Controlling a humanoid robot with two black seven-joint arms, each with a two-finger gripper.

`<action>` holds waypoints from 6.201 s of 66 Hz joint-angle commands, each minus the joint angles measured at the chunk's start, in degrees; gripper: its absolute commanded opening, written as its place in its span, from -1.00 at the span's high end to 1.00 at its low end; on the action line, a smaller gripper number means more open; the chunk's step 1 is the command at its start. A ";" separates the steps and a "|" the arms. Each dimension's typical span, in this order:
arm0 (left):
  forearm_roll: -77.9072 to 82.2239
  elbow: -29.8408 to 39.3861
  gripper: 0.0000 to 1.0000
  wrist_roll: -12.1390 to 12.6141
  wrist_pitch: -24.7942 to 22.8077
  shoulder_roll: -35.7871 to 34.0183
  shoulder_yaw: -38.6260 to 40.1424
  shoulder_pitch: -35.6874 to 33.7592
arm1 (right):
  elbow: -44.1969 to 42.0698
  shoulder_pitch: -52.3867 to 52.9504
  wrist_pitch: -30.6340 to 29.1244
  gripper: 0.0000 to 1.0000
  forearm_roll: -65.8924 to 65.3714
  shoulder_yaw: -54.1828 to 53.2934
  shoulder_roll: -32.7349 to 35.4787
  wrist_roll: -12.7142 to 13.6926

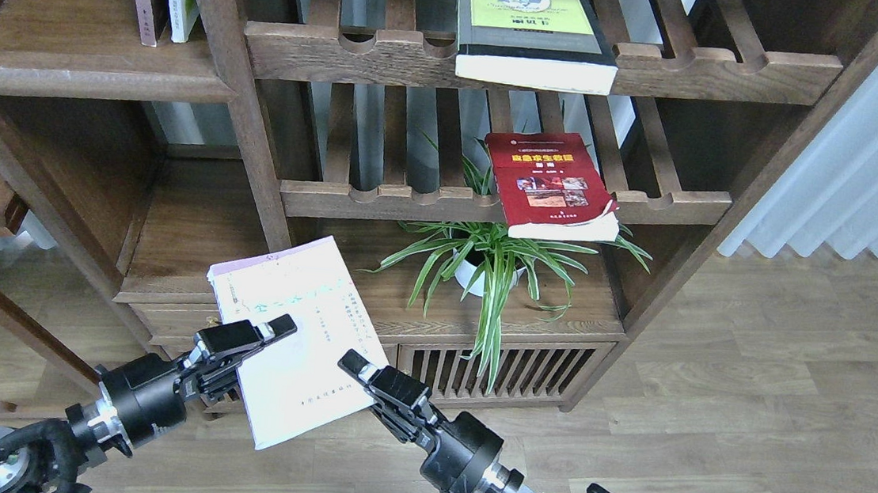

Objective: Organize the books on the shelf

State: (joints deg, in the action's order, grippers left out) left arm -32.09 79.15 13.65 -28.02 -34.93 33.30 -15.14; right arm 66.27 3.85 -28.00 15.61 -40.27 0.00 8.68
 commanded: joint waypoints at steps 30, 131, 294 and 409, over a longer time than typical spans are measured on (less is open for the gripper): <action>0.01 -0.23 0.84 3.75 0.02 -0.14 0.10 0.11 | 0.00 -0.24 0.00 0.79 -0.05 -0.07 0.00 -0.07; 0.63 -0.05 0.85 3.93 0.02 -3.92 0.36 -6.47 | -7.02 -0.51 19.39 -0.95 -5.32 -14.49 0.00 -1.12; 10.29 -0.05 0.84 4.28 0.02 -31.87 -7.99 -49.90 | -9.49 0.90 19.30 -0.96 -7.87 -14.49 0.00 -1.12; 12.67 -9.45 0.91 4.10 0.02 -43.03 -6.85 -51.74 | -9.75 1.34 18.95 -0.97 -7.96 -13.17 0.00 -1.12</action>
State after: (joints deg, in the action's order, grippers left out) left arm -20.18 71.21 17.82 -28.01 -78.17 26.09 -66.80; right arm 56.51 5.19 -9.05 7.64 -53.44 0.00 7.56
